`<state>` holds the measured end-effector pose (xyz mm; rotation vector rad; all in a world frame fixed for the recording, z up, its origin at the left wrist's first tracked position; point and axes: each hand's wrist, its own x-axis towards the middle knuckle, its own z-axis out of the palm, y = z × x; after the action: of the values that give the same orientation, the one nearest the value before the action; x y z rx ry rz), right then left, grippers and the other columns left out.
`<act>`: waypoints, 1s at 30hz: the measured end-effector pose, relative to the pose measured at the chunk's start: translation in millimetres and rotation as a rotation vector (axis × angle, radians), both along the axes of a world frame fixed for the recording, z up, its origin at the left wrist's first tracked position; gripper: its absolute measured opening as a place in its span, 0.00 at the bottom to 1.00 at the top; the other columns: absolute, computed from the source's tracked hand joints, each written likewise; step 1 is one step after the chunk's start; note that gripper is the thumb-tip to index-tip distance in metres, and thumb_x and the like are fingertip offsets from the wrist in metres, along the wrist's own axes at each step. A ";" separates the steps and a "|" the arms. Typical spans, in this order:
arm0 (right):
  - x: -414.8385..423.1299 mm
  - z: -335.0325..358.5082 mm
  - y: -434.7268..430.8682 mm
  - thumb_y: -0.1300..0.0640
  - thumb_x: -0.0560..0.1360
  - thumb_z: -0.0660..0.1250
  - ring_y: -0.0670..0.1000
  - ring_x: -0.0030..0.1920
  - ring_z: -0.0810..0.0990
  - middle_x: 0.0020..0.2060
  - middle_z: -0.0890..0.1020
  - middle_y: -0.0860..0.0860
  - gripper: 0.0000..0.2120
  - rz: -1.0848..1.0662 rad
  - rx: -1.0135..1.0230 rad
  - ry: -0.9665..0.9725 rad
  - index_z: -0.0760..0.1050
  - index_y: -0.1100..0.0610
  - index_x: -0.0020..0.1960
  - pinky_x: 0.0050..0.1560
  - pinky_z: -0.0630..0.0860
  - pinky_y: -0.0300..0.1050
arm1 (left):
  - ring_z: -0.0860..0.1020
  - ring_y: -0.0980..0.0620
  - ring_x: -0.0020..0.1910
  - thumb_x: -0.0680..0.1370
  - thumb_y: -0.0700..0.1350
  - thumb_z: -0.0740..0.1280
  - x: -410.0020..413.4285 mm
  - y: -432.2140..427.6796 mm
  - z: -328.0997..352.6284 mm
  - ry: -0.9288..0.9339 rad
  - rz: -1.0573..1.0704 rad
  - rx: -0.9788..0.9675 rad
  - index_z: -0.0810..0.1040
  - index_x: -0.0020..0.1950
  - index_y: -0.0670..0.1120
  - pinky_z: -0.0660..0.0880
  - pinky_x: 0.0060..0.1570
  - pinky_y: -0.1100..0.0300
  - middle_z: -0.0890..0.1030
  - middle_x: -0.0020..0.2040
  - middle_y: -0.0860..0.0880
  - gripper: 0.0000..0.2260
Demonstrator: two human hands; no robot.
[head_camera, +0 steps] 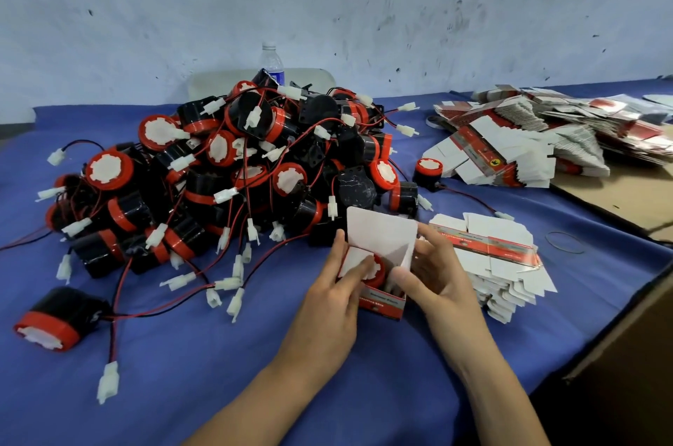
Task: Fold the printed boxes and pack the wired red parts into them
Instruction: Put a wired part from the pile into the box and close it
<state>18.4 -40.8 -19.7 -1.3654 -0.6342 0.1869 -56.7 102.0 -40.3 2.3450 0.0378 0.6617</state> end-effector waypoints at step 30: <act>-17.1 15.9 10.2 0.39 0.70 0.65 0.43 0.42 0.81 0.38 0.83 0.41 0.12 -0.213 -0.317 -0.292 0.78 0.45 0.44 0.40 0.75 0.42 | 0.82 0.51 0.53 0.74 0.52 0.63 -12.3 -15.1 17.5 -0.194 -0.037 0.327 0.85 0.51 0.48 0.80 0.40 0.60 0.84 0.53 0.50 0.14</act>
<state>1.3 -30.6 -3.9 -1.7745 -0.7160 -0.0905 -69.0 86.8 -22.7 2.5705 -0.2156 0.9320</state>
